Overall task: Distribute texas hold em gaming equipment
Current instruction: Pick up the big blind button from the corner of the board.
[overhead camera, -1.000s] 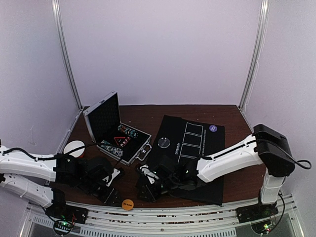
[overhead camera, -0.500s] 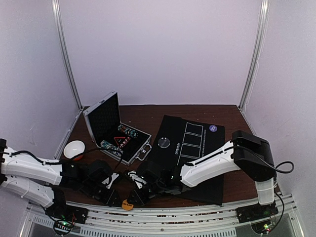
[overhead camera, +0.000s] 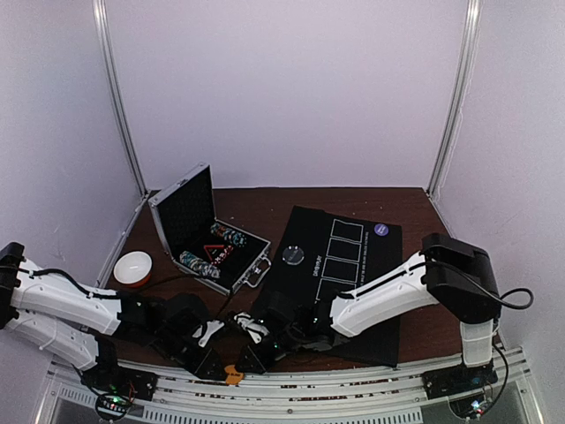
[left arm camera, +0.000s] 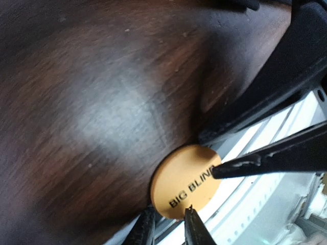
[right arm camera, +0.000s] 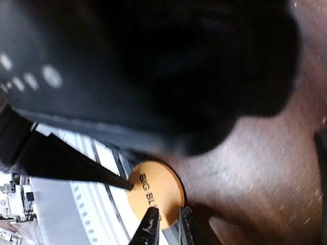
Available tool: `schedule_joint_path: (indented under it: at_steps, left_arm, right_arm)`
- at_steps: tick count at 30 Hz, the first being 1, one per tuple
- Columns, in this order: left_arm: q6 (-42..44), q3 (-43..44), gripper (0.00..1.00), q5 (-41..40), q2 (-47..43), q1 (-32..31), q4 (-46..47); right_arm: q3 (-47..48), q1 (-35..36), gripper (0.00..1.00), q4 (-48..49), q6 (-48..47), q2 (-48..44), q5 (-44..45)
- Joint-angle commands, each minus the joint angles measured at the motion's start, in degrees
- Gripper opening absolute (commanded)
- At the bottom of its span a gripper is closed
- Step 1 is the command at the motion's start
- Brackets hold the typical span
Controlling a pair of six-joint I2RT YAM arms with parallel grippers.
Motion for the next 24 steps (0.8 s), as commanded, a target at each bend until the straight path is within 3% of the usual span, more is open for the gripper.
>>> schedule_joint_path:
  at_steps: [1,7,24]
  left_arm:
    - [2.3,-1.0,0.22,1.8,1.1,-1.4,0.2]
    - [2.9,0.0,0.23,1.8,1.1,-2.2,0.8]
    - [0.8,-3.4,0.22,3.4,0.0,-2.4,6.1]
  right_arm:
    - [-2.6,0.9,0.18,-1.5,0.8,-3.1,-1.1]
    - [-6.2,1.0,0.22,1.0,4.3,-4.5,-1.6]
    - [-2.2,0.7,0.3,8.4,9.0,3.6,-6.0]
